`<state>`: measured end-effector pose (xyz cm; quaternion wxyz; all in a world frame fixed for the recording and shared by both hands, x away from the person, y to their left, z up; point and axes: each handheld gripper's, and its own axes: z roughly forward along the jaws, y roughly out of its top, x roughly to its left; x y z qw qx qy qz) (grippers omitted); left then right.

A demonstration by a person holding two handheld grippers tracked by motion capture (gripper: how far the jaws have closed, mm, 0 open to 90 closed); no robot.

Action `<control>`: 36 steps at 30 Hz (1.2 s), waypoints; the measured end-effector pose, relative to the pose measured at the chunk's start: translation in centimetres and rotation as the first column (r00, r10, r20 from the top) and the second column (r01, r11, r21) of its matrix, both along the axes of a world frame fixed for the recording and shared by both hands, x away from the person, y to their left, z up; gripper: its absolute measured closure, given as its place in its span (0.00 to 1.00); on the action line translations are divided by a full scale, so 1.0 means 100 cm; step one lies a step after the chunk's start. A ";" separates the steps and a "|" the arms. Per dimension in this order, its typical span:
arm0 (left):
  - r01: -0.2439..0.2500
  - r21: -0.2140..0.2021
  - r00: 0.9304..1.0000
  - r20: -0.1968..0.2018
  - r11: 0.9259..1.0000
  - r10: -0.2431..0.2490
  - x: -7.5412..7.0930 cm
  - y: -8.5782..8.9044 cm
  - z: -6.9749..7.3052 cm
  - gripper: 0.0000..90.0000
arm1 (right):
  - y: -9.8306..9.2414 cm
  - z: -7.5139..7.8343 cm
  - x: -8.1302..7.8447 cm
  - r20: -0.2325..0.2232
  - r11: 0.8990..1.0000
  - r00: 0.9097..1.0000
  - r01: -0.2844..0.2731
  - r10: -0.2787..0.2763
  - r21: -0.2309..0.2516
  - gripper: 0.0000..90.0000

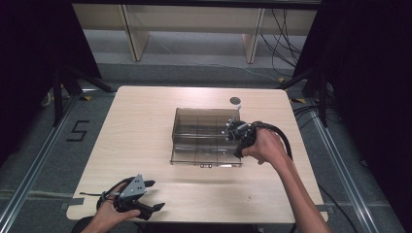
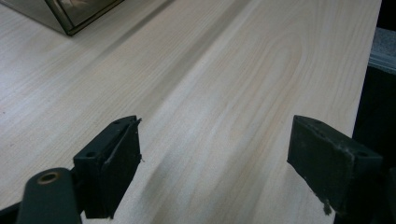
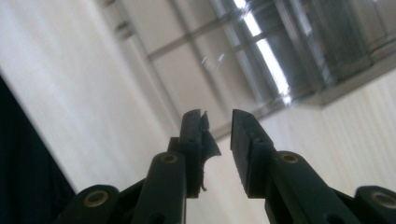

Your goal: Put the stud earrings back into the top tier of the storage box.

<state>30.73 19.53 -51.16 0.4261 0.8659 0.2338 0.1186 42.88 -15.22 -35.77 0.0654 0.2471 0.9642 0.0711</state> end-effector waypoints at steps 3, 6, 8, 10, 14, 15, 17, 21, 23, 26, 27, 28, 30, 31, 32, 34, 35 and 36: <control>-0.018 -0.026 1.000 -0.021 1.000 0.017 -0.001 -0.001 -0.001 0.18 | -0.014 0.002 -0.022 -0.019 1.000 1.000 0.002 -0.002 0.023 0.82; -0.005 -0.004 1.000 0.000 1.000 0.005 0.001 -0.001 -0.001 0.19 | -0.022 -0.002 -0.034 -0.023 0.999 0.999 -0.023 0.024 0.035 0.82; -0.020 -0.012 1.000 -0.014 1.000 0.020 0.000 -0.001 -0.001 0.19 | -0.029 -0.006 -0.046 -0.039 0.999 0.999 -0.002 0.003 0.036 0.82; -0.023 -0.013 1.000 -0.008 1.000 0.023 0.000 -0.001 -0.001 0.19 | -0.035 -0.015 -0.059 -0.049 1.000 0.999 0.016 -0.015 0.026 0.82; -0.026 -0.010 1.000 -0.015 1.000 0.025 0.000 -0.001 0.000 0.19 | -0.040 -0.035 -0.070 -0.055 0.998 0.996 -0.062 0.063 0.034 0.82; -0.026 -0.010 1.000 -0.015 1.000 0.025 0.000 -0.001 0.000 0.18 | -0.040 -0.040 -0.073 -0.074 0.999 0.996 -0.039 0.040 0.013 0.83; -0.004 0.003 1.000 0.006 1.000 0.004 0.001 -0.001 0.000 0.19 | -0.040 -0.045 -0.075 -0.081 1.000 0.996 -0.021 0.021 -0.004 0.83; -0.024 -0.011 1.000 -0.016 1.000 0.024 0.000 -0.001 0.000 0.18 | -0.041 -0.068 -0.075 -0.119 1.000 0.993 -0.016 0.013 -0.025 0.84; -0.014 -0.006 1.000 -0.008 1.000 0.014 0.000 -0.001 -0.001 0.19 | -0.041 -0.070 -0.074 -0.115 0.999 0.993 -0.031 0.028 -0.025 0.84; -0.023 -0.014 1.000 -0.009 1.000 0.023 0.000 -0.001 -0.001 0.18 | -0.042 -0.080 -0.073 -0.129 0.997 0.991 -0.030 0.022 -0.065 0.85; -0.023 -0.010 1.000 -0.011 1.000 0.022 0.000 -0.001 -0.001 0.19 | -0.042 -0.082 -0.072 -0.133 0.997 0.991 -0.027 0.018 -0.067 0.85; -0.012 -0.005 1.000 -0.002 1.000 0.012 0.000 -0.001 0.000 0.19 | -0.041 -0.084 -0.073 -0.132 0.997 0.991 0.004 -0.013 -0.073 0.85; -0.011 -0.005 1.000 -0.003 1.000 0.011 0.000 -0.001 -0.001 0.19 | -0.041 -0.087 -0.071 -0.140 0.997 0.990 -0.021 0.011 -0.071 0.86; -0.024 -0.013 1.000 -0.014 1.000 0.023 0.000 -0.001 -0.001 0.18 | -0.042 -0.089 -0.070 -0.136 0.996 0.990 -0.045 0.035 -0.071 0.86; -0.023 -0.014 1.000 -0.009 1.000 0.022 0.000 -0.001 -0.001 0.18 | -0.041 -0.090 -0.071 -0.146 0.997 0.989 -0.027 0.016 -0.078 0.87; -0.011 -0.005 1.000 -0.002 1.000 0.011 0.000 -0.001 -0.001 0.19 | -0.040 -0.093 -0.070 -0.147 0.996 0.989 -0.021 0.008 -0.088 0.87; -0.020 -0.009 1.000 -0.010 1.000 0.020 0.000 -0.001 -0.001 0.19 | -0.040 -0.095 -0.070 -0.157 0.995 0.988 -0.023 0.008 -0.094 0.88; -0.008 -0.006 1.000 -0.006 1.000 0.008 0.001 -0.001 -0.001 0.19 | -0.040 -0.097 -0.070 -0.157 0.996 0.988 -0.023 0.010 -0.085 0.88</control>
